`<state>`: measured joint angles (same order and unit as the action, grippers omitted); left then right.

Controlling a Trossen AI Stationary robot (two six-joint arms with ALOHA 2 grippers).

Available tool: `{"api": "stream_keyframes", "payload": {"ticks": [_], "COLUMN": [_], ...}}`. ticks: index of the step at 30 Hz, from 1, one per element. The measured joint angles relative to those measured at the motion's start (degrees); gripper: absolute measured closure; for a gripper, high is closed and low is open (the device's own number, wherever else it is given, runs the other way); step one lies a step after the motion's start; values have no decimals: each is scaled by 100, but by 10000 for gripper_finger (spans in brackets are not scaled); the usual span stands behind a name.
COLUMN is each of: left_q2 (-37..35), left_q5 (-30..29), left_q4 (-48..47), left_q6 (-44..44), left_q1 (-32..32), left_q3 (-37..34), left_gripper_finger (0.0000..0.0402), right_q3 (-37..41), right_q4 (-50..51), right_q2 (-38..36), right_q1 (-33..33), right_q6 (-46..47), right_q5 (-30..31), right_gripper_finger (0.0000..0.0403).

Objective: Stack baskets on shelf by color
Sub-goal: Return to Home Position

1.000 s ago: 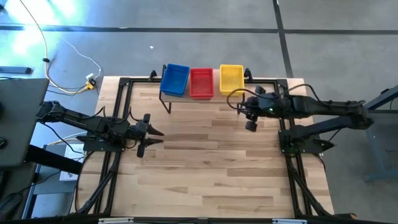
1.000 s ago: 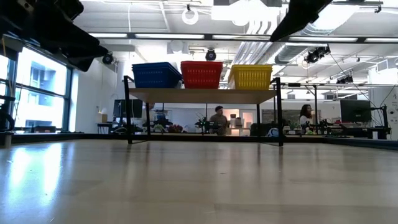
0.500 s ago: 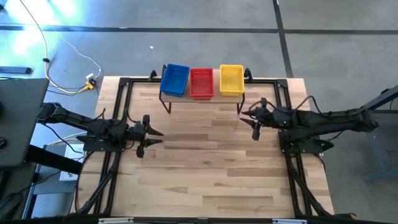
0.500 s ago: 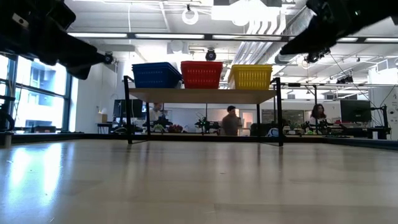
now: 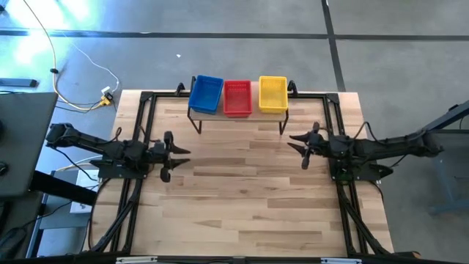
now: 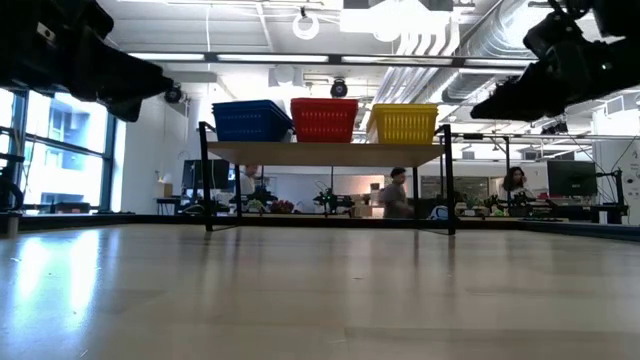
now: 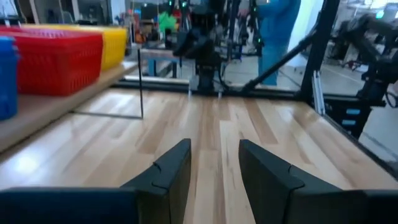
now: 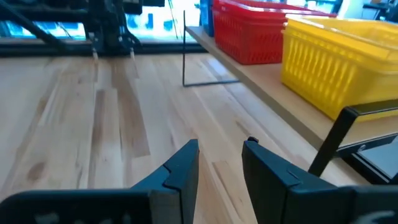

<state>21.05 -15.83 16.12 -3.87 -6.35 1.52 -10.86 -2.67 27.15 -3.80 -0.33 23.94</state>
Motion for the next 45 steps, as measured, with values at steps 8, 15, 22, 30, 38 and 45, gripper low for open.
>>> {"api": "stream_keyframes", "payload": {"ticks": [8, 15, 22, 30, 38, 45], "left_q2": [-789, -1464, -1658, -1634, -1634, -1634], "left_q5": [-414, -427, -240, -664, -798, -797], "left_q4": [-470, -1282, -1529, -1504, -1485, -1482], "left_q6": [217, 107, 385, 880, 1008, 974], "left_q1": [-2, 0, 2, 4, 4, 4], "left_q3": [0, 0, 0, 0, 0, 0], "left_gripper_finger": [275, 275, 275, 275, 275, 275], "right_q3": [526, 884, 993, 990, 988, 988], "right_q4": [-106, -55, -33, -37, -29, -24], "right_q2": [-1004, -1753, -2008, -2006, -2006, -2006], "right_q1": [-8, -8, 1, 4, 3, 3], "right_q6": [-141, -141, -79, 606, -46, -58], "right_q5": [0, -2, 32, 905, 750, 741], "right_gripper_finger": [293, 293, 293, 293, 293, 293]}}
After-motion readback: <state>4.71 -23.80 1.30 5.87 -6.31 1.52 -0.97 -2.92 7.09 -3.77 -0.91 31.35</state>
